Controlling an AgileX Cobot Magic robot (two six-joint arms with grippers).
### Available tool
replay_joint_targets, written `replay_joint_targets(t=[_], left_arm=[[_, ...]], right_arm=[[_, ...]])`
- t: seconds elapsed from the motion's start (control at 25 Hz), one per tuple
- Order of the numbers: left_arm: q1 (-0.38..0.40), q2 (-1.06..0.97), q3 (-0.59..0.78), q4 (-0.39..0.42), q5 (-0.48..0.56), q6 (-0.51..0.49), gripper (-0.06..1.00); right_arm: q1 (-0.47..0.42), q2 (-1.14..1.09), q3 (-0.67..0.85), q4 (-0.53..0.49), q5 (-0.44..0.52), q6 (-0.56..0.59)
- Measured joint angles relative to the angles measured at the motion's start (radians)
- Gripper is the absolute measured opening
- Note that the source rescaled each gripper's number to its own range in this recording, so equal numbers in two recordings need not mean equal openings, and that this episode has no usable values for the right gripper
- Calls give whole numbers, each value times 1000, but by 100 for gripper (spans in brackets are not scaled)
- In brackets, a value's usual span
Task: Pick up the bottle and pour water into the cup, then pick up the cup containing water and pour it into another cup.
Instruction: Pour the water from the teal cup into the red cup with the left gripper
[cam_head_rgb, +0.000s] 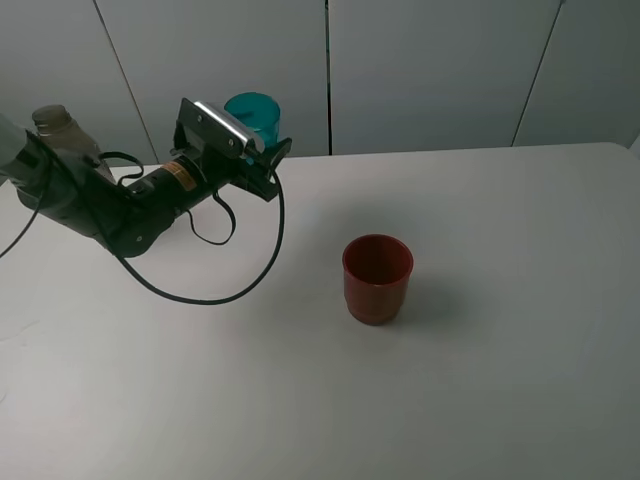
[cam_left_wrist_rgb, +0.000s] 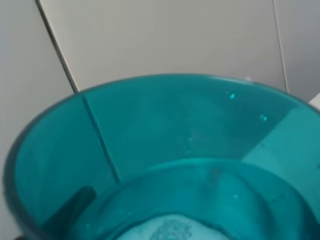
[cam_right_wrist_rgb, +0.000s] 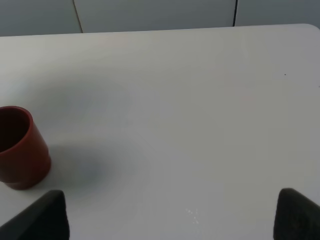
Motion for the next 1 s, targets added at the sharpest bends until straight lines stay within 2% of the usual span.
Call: replay_joint_targets(t=[0.16,0.36,0.52,0.76,1.0], left_arm=[[0,-65,36,59,30,2,6],[0,-114,42,193,114,4,6],[-14,-152,42,264,174,-2,6],[-65,-175,44,329,242,-19,6],[-109,-175,44,353,301,-20,6]], right_arm=[[0,0,0,0,0,0],[0,0,0,0,0,7],[0,0,0,0,0,7],[0,0,0,0,0,7],[0,0,0,0,0,7]])
